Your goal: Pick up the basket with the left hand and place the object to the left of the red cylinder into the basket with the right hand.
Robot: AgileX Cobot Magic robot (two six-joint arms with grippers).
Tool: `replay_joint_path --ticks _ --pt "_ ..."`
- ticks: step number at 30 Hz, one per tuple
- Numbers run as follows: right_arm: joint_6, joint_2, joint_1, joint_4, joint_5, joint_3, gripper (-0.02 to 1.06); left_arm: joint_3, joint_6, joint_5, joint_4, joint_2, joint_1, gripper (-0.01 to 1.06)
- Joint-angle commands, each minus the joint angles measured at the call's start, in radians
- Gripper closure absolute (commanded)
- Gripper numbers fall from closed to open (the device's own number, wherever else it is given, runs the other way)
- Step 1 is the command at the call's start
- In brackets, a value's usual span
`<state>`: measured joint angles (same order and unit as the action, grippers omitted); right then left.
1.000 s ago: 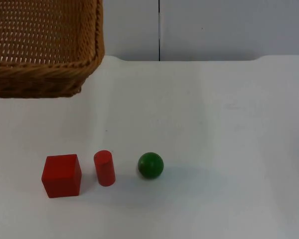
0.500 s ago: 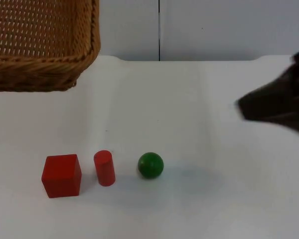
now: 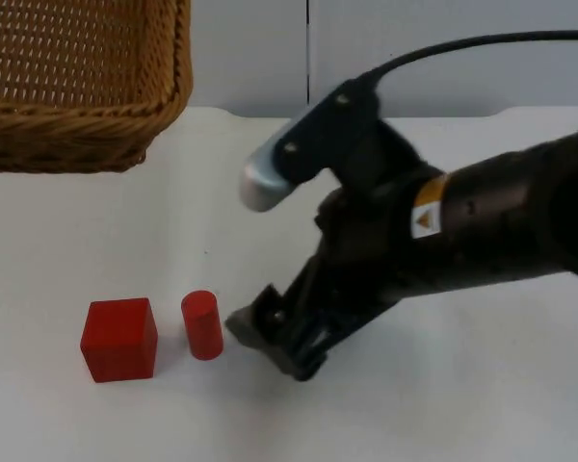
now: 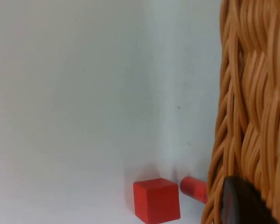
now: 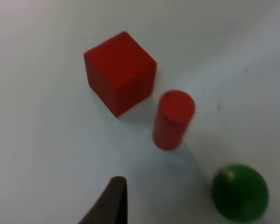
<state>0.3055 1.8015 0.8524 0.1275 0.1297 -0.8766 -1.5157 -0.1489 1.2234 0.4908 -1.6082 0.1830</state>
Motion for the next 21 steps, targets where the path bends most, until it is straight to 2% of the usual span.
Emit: replay_joint_path --ticks 1,5,9,13,15,18,19,21 --pt "-0.002 0.040 0.009 -0.021 0.025 -0.039 -0.01 -0.004 0.007 -0.002 0.009 0.018 0.004 1.05" --pt "-0.006 0.069 0.009 -0.025 0.042 -0.064 -0.01 -0.004 0.007 -0.002 0.018 0.026 0.014 1.05" --pt "-0.017 0.091 0.021 -0.096 0.055 -0.089 -0.01 -0.004 0.007 -0.002 0.084 0.043 0.057 1.05" --pt "-0.100 0.154 0.050 -0.225 0.050 -0.172 -0.01 -0.004 0.023 -0.002 0.081 0.064 0.075 1.05" --pt "-0.109 0.162 0.056 -0.243 0.050 -0.185 -0.01 -0.004 0.023 -0.002 0.081 0.066 0.075 1.05" --pt "-0.211 0.222 0.091 -0.374 0.005 -0.297 -0.01 -0.004 0.023 -0.002 0.082 0.066 0.075 1.05" --pt "-0.211 0.222 0.091 -0.374 0.005 -0.297 -0.01 -0.004 0.023 -0.002 0.082 0.066 0.075 1.05" --pt "-0.263 0.270 0.101 -0.435 -0.013 -0.353 -0.01 -0.004 0.026 -0.002 0.082 0.066 0.075 1.05"
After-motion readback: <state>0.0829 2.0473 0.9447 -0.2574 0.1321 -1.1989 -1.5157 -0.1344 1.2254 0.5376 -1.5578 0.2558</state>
